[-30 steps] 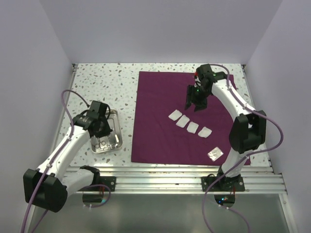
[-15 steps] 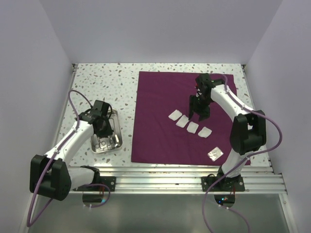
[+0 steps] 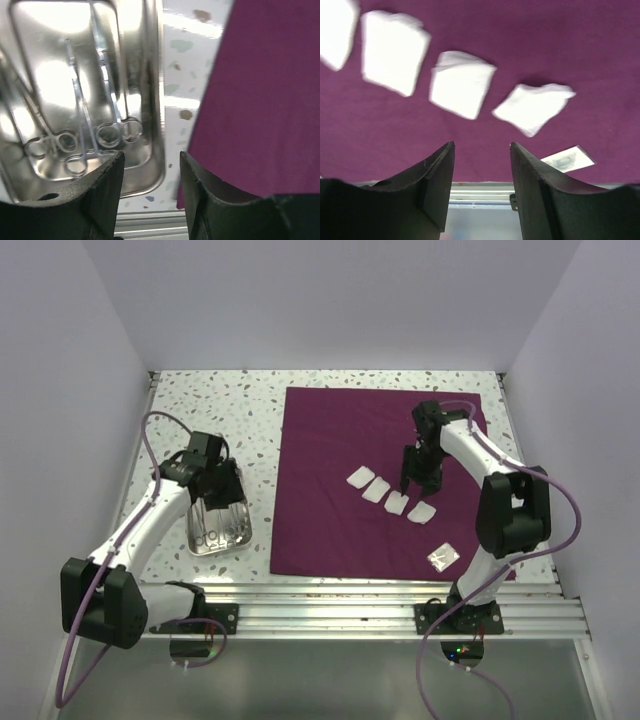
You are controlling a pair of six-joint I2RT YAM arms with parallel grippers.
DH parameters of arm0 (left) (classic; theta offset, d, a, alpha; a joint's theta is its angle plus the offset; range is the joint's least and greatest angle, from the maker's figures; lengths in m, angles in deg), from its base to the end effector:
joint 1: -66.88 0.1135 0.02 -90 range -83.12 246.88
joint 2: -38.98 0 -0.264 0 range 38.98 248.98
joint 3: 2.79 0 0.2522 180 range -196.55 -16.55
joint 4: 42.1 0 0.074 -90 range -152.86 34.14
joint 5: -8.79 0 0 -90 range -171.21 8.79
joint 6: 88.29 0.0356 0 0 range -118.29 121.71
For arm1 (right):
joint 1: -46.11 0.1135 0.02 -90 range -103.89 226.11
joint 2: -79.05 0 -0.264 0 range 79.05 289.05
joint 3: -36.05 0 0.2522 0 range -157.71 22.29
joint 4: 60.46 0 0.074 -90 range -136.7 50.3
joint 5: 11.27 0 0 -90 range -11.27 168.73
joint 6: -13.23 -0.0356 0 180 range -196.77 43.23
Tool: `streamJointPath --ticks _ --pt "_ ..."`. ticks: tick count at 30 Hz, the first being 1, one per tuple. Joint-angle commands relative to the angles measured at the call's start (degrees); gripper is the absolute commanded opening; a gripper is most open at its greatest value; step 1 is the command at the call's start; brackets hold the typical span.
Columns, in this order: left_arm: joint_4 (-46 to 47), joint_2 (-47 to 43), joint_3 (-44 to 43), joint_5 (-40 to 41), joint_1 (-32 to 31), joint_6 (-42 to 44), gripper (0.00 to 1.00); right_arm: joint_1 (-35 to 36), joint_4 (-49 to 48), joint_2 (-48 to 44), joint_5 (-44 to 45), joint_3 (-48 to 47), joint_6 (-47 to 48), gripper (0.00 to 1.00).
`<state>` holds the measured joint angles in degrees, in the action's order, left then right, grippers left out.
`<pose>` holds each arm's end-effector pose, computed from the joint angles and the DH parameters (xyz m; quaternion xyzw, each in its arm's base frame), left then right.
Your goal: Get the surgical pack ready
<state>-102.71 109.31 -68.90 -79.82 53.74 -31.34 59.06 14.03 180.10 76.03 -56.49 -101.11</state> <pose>0.2235 -0.0513 0.2444 -0.1713 0.9608 -0.0746 0.2051 0.3245 0.0763 0.2265 0.0976 0.9931 0.0418 0.0503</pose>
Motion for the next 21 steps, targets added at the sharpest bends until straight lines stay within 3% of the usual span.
streamJointPath --ticks 1,2,5,12,21 --pt "7.37 -0.63 -2.31 -12.08 0.23 4.4 0.52 -5.63 -0.34 -2.79 2.0 2.75 0.17 0.52" --pt "9.3 -0.63 -1.61 -18.81 0.23 4.41 0.52 -6.79 -0.7 -3.23 0.69 4.32 0.25 0.5" --pt "14.32 0.16 -1.6 -24.14 -1.87 3.35 0.52 -8.47 -2.02 -5.25 -0.55 6.53 -0.18 0.47" --pt "14.16 5.35 -4.77 -24.94 -6.62 4.05 0.51 -10.84 -5.53 -8.15 -4.15 15.23 -2.29 0.47" --pt "11.69 8.07 -7.41 -24.85 -7.07 6.25 0.5 -11.63 -11.86 -10.0 -7.59 22.18 -6.6 0.52"
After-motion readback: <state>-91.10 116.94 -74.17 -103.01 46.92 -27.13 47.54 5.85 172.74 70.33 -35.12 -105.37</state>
